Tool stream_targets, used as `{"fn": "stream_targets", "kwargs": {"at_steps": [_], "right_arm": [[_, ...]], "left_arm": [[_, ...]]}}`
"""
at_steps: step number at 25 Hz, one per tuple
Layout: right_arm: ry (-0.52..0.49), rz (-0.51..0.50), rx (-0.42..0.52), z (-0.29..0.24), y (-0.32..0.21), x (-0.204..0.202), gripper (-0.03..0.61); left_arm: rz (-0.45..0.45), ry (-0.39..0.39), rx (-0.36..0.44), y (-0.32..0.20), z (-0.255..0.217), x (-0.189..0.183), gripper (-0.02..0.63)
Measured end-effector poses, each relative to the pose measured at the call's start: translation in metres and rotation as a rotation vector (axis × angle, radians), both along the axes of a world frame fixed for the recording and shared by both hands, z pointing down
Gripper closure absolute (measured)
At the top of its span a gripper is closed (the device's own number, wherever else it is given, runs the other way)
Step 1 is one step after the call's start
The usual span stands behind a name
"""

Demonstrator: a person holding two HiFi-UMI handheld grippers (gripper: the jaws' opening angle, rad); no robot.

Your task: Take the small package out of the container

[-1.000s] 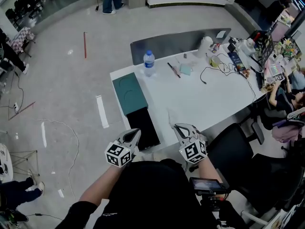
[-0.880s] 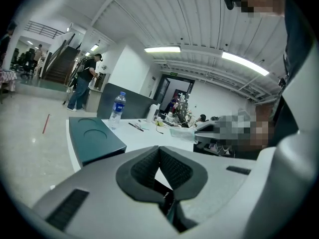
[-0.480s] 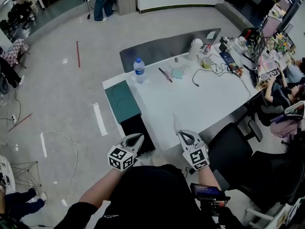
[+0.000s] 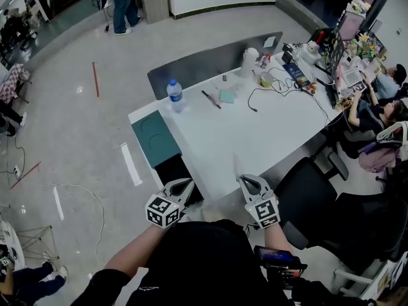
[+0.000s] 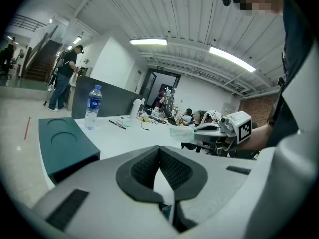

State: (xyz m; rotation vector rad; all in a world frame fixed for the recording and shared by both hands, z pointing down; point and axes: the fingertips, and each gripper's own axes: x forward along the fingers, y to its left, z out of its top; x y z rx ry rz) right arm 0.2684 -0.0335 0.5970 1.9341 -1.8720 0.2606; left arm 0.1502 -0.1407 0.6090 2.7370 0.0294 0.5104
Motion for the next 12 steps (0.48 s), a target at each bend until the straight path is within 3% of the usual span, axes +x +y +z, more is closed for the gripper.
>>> {"fn": "stream_targets", "kwargs": {"at_steps": [12], "right_arm": [[0.003, -0.004, 0.011, -0.0008, 0.0026, -0.0047, 0.554]], "left_arm": [[0.004, -0.004, 0.004, 0.0061, 0.0037, -0.0034, 0.606]]}}
